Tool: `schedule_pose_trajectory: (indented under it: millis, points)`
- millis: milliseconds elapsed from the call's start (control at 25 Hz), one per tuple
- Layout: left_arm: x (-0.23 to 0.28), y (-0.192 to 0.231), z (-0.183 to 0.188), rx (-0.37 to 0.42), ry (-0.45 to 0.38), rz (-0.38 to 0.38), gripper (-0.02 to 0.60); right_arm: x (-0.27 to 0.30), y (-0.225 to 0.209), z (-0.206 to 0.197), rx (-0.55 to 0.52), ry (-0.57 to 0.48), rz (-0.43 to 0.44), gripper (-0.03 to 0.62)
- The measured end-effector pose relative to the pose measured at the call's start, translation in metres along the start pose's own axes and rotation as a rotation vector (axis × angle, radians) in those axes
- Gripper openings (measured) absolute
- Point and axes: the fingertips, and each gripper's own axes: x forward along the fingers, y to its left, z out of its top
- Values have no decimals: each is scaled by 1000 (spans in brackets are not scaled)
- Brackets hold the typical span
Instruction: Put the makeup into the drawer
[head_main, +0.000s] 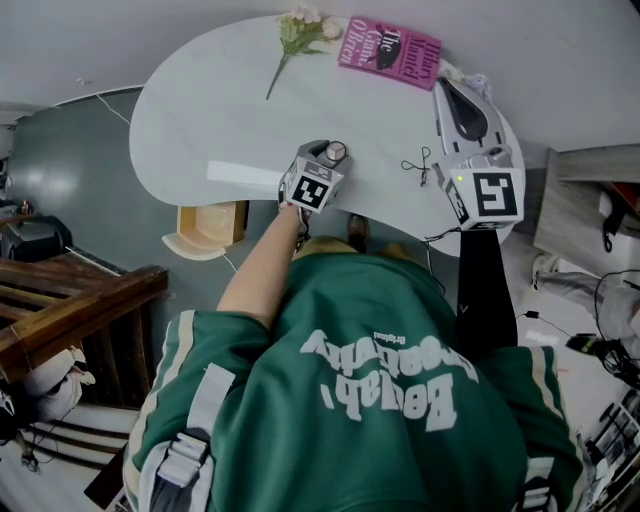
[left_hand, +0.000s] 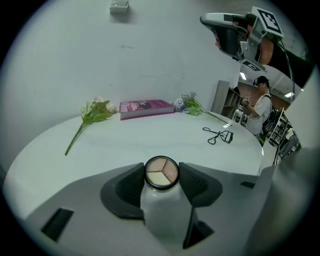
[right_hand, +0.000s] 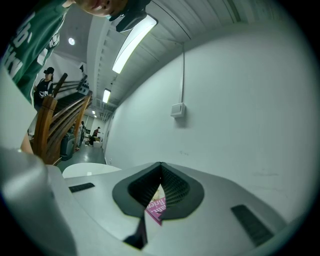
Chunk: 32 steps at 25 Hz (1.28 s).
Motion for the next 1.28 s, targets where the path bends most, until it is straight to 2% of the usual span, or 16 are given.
schedule_pose_trajectory:
  millis: [120,480,720,880,1080,1280]
  points:
    - [-18,1,36,41,-83,26,239,2,-1,2,-1,-10,0,9]
    - [-113,7,180,190,-412,124,239,13,5,19,-17,-50,20,9]
    - [-182,5,248,252,-589,176,239,23,9,29,-27,-77,38,9]
    - [-202,10,256,244,-628,210,239,28,14,34,-30,-85,50,9]
    - [-214,26,242,196,-618,270,239,41,32,41,-31,-104,102,9]
    - [-238,53,219,153,-602,342,239,61,71,42,-24,-105,183,9]
